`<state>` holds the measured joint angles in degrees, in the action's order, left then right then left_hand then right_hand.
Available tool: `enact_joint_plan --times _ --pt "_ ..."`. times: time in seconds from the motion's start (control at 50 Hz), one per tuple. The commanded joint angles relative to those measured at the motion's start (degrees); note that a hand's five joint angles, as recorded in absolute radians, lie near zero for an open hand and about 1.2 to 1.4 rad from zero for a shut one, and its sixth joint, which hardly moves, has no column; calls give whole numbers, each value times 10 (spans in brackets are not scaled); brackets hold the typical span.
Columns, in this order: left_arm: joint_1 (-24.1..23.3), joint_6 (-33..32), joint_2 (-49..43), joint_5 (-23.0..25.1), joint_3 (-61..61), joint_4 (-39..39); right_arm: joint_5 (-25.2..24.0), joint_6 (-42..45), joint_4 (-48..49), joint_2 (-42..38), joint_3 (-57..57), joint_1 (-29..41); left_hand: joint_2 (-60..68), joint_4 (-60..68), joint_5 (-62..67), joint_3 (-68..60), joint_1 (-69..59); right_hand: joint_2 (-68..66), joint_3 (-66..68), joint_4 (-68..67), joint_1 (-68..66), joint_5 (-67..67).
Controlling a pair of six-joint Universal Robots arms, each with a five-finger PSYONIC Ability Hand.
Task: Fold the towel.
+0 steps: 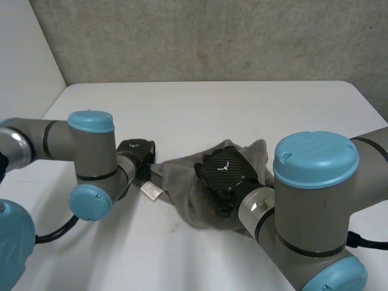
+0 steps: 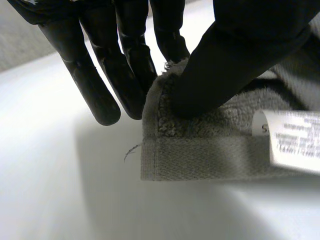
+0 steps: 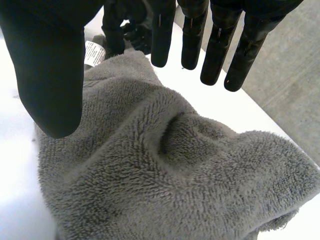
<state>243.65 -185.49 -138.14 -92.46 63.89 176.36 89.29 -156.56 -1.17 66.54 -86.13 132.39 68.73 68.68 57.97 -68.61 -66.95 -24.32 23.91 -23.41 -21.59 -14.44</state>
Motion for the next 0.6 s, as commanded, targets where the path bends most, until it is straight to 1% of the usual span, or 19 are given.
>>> enact_joint_plan --times 0.02,0.04,0.06,0.08,0.1,0.12,0.14,0.2,0.26,0.3,0.32,0.36,0.42,0.48,0.52,0.54,0.56,0.58,0.6 --pt "-5 6 67 -17 22 3 -1 -17 19 -3 22 -1 113 113 120 -114 -131 8 -3 -2 -20 9" --pt "-5 6 84 -15 34 3 -1 -17 19 -3 22 -1 113 113 120 -114 -131 8 -4 -1 -20 9" --pt "-6 6 104 -14 47 2 0 -37 24 -8 36 -1 113 113 120 -114 -131 46 -42 37 19 47" --pt "-6 6 104 -14 48 2 0 -68 26 -18 53 -2 113 113 120 -114 -131 60 -56 51 32 61" --pt "-8 6 123 -12 61 3 0 -68 26 -19 54 -2 113 113 120 -114 -131 60 -56 51 33 61" --pt "-10 6 141 -11 76 4 0 -106 26 -28 71 -5 113 113 120 -114 -131 62 -58 52 34 63" --pt "-10 6 141 -11 77 4 0 -106 26 -28 71 -6 113 113 120 -114 -131 62 -58 52 34 63" --pt "-15 6 164 -11 98 5 -3 -205 23 -66 124 -13 113 113 120 -114 -131 72 -68 63 44 73" --pt "-23 6 183 -11 122 6 -4 -226 23 -82 140 -13 113 113 120 -114 -131 72 -68 63 44 73" --pt "-25 7 189 -11 129 7 -5 -248 23 -114 163 -11 113 113 120 -114 -131 67 -63 58 39 68" --pt "-25 7 197 -12 135 8 -5 -248 23 -114 163 -11 113 113 120 -114 -131 67 -63 58 39 68" --pt "-25 8 202 -12 140 13 -4 -255 23 -148 180 -7 113 113 120 -114 -131 60 -56 51 33 61" --pt "-25 9 210 -13 145 21 -3 -260 23 -164 189 -6 113 113 120 -114 -131 58 -54 49 31 59" --pt "-25 9 215 -15 147 21 -3 -285 23 -187 200 0 113 113 120 -114 -131 43 -39 34 16 44" --pt "-25 10 218 -15 148 21 -3 -316 23 -200 208 1 113 113 120 -114 -131 -15 19 -24 -43 -14" --pt "-25 12 219 -15 148 21 -3 -316 23 -200 208 1 113 113 120 -114 -131 -16 20 -25 -43 -15" --pt "-25 12 219 -15 148 21 -5 -330 24 -201 209 1 113 113 120 -114 -131 -64 68 -73 -91 -63" --pt "-25 15 221 -15 148 21 -5 -330 24 -201 209 1 113 113 120 -114 -131 -65 69 -74 -92 -63" --pt "-25 15 221 -15 148 21 -6 -343 27 -202 209 1 113 113 120 -114 -131 -99 104 -109 -127 -98"
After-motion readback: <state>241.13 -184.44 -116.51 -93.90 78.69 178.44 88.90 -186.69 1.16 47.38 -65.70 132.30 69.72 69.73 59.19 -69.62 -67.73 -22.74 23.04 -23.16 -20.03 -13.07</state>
